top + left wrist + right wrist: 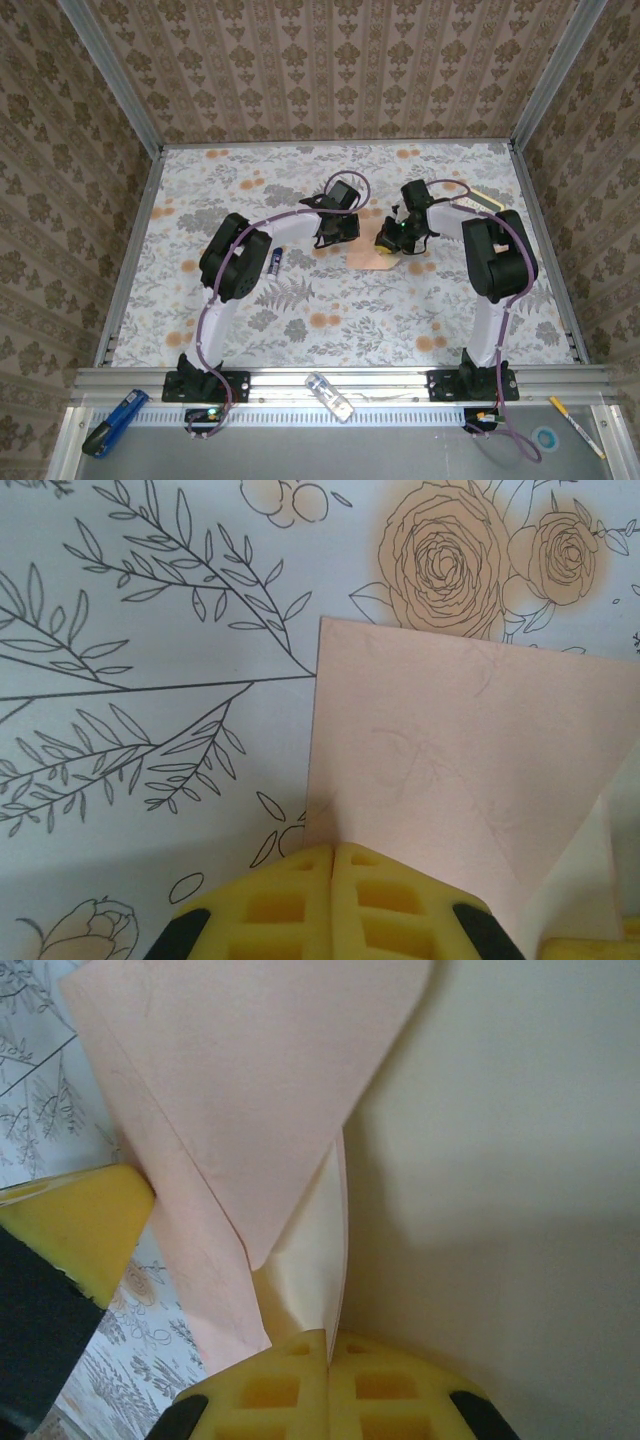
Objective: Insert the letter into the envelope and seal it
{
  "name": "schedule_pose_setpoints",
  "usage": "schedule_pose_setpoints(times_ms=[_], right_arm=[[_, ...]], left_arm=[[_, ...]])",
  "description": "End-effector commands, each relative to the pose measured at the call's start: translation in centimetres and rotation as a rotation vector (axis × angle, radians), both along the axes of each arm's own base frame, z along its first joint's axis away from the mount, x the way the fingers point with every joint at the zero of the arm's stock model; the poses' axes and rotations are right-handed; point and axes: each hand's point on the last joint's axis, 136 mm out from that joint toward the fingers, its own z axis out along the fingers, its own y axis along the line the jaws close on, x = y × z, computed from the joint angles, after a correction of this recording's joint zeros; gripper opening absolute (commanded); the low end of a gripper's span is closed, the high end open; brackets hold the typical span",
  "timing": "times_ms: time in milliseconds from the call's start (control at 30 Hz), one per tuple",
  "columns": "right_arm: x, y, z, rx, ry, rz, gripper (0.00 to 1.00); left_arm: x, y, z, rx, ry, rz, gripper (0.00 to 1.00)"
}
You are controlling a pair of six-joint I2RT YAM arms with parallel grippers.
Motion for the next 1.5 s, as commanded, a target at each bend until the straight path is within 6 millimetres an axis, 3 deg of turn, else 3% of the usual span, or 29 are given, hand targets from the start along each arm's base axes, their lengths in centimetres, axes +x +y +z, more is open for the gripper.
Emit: schedule_pose_setpoints(times_ms=[0,267,700,1133,1467], right_arm=[[0.2,1.2,-0.2,0.045,-0.040,0.049,0.00],[0.2,1.0,-0.1,0.039,-0.064,0.053,0.01],[0.2,-1.5,2.1,-0.081,-0.109,0.035,0.25],[-0.2,-3.4,1.1,-0.178,-0.088,-0.010,0.27],[-0.2,-1.9,0.6,-0.109,-0.082,-0.013,0.27]], left_arm=[[-2.7,1.3,-2.6,0.075,0.111,-0.008,0.00],[-2.8,1.4,-2.8,0.079,0.115,-0.005,0.00],[-2.9,1.4,-2.8,0.078,0.115,-0.005,0.00],[-3.0,1.6,-2.8,0.081,0.118,-0.002,0.00],[-3.0,1.7,-2.9,0.081,0.124,0.005,0.00]])
